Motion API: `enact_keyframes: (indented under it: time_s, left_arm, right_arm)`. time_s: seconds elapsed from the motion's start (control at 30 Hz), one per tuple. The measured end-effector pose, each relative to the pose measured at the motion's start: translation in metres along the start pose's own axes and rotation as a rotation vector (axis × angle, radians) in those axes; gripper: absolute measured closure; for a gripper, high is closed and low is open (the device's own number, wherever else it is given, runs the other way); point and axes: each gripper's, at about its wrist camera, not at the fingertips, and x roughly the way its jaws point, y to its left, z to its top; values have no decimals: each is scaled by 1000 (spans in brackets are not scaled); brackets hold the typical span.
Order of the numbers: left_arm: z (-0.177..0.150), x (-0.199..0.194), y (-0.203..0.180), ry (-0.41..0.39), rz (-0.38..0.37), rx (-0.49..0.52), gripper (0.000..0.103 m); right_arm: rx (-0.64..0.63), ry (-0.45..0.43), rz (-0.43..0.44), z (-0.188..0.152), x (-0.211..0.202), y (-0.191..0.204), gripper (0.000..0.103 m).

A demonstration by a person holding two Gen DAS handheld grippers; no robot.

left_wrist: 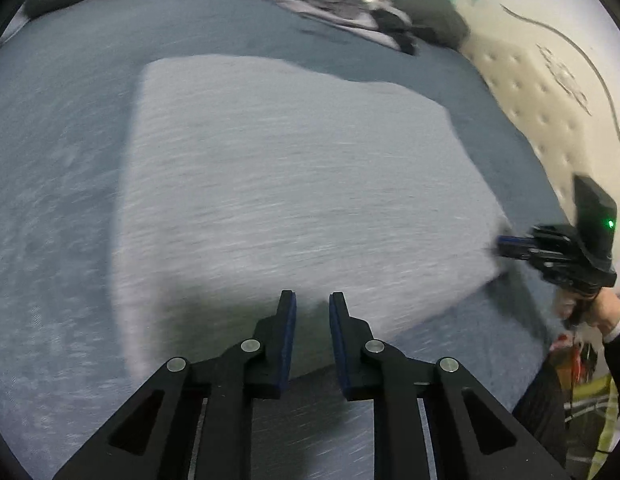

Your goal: Fold clothes

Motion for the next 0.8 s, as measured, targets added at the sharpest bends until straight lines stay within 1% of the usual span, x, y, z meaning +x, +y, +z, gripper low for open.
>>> enact_keyframes:
  time_s: [0.07, 0.17, 0.23, 0.3, 0.37, 0.43, 0.47, 0.57, 0.63, 0.8]
  left_arm:
    - [5, 14, -17, 13, -26, 25, 84]
    - [9, 36, -34, 40, -41, 41, 84]
    - [15, 50, -42, 61, -35, 49, 84]
    - [17, 57, -40, 77, -33, 52, 84]
    - [16, 56, -33, 80, -49, 38, 84]
    - [14, 52, -28, 77, -62, 32, 86]
    - [13, 49, -25, 75, -63, 32, 89]
    - [4, 35, -17, 63, -64, 31, 91]
    - [-2, 27, -7, 56, -59, 19, 91]
    - [-13, 17, 19, 41, -25, -32, 90]
  right_arm:
    - [-27, 7, 22, 8, 13, 16, 100]
    - [-66, 24, 52, 20, 32, 41, 100]
    - [-78, 30, 66, 23, 38, 48, 100]
    - [-85, 46, 69, 22, 44, 51, 100]
    - [-93, 63, 62, 20, 50, 51, 100]
    - [-95, 71, 57, 15, 51, 46, 100]
    - [-93, 73, 54, 12, 50, 42, 101]
    - [-87, 78, 45, 0, 43, 27, 101]
    - [-71, 76, 33, -6, 35, 15, 101]
    - [-1, 77, -37, -25, 16, -22, 101]
